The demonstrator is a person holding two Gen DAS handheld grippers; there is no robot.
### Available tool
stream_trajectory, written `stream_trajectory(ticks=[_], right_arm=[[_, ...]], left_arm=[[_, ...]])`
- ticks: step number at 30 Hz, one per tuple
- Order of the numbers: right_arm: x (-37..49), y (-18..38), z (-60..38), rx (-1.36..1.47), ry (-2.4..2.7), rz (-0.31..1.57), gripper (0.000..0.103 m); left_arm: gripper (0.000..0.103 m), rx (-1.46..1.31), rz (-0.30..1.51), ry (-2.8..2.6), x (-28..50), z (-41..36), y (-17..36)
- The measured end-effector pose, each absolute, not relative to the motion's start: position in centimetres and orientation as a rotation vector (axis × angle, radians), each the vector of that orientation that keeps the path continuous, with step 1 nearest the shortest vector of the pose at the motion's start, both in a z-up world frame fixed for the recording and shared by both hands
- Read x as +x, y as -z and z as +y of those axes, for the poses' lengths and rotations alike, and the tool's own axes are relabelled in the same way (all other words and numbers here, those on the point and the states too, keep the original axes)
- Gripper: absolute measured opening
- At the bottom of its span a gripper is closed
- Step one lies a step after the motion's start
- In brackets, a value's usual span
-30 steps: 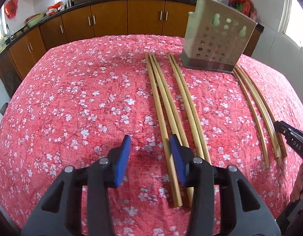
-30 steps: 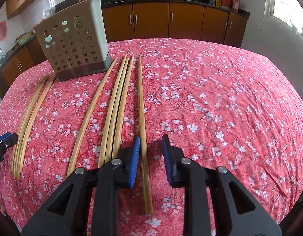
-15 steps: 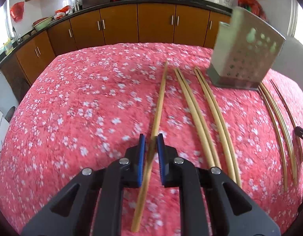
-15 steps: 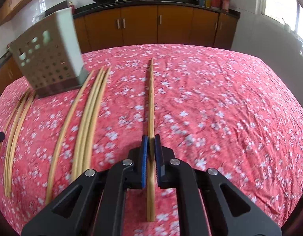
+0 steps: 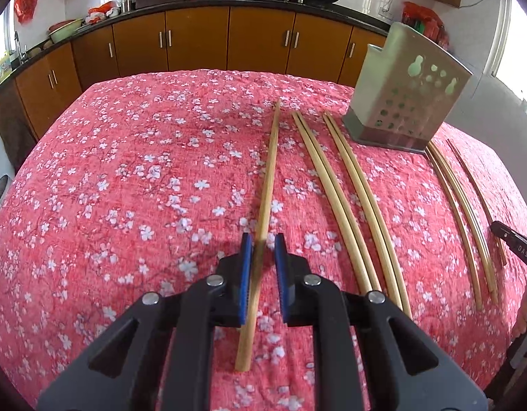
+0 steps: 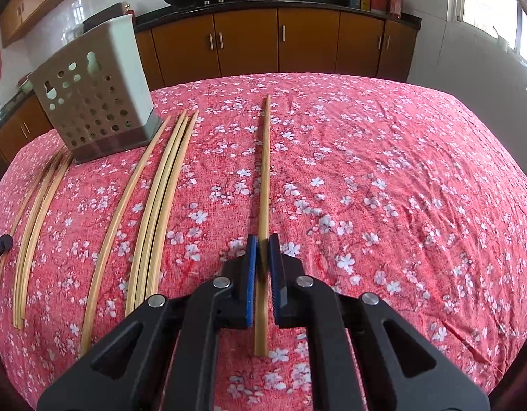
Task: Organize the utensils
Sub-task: 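Lift the held chopstick with the right tool toward the holder while the left tool carries its chopstick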
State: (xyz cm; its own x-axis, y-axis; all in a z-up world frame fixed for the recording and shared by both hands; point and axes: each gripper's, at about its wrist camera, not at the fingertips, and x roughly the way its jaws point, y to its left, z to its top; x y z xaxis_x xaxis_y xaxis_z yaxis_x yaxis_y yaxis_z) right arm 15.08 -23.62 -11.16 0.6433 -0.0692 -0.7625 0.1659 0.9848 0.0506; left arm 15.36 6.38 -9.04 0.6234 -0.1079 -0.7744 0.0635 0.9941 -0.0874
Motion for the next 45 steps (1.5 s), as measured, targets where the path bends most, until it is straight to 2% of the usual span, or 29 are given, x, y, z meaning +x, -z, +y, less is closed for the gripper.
stream_trajectory(ticks=[2, 7, 21, 29, 31, 33, 35, 45], right_arm=[[14.7, 11.1, -23.3, 0.116, 0.132, 0.864, 0.008], [13.3, 8.8, -23.6, 0.126, 0.127, 0.791, 0.007], [11.9, -0.1, -24.6, 0.138, 0.138, 0.517, 0.007], [13.3, -2.4, -24.0, 0.121, 0.134, 0.449, 0.007], [13.3, -2.4, -23.8, 0.119, 0.127, 0.447, 0.007], [13.1, -2.2, -23.6, 0.120, 0.124, 0.447, 0.007], [12.8, -2.0, -23.3, 0.118, 0.127, 0.449, 0.007], [11.9, -1.4, -23.5, 0.139, 0.125, 0.465, 0.007]], left_arm=[[0.010, -0.040, 0.893, 0.087, 15.5, 6.4, 9.2], [0.008, -0.035, 0.882, 0.085, 15.1, 6.8, 8.5], [0.006, -0.081, 0.568, 0.067, 13.8, 8.6, -3.4], [0.002, -0.103, 0.551, 0.058, 16.1, 9.2, -6.1], [0.002, -0.097, 0.556, 0.087, 15.9, 8.8, -5.8], [0.009, -0.066, 0.576, 0.122, 15.2, 8.1, -4.2], [0.026, -0.036, 0.620, 0.132, 14.7, 7.3, -1.9], [0.031, -0.020, 0.853, 0.170, 12.8, 4.2, 7.9]])
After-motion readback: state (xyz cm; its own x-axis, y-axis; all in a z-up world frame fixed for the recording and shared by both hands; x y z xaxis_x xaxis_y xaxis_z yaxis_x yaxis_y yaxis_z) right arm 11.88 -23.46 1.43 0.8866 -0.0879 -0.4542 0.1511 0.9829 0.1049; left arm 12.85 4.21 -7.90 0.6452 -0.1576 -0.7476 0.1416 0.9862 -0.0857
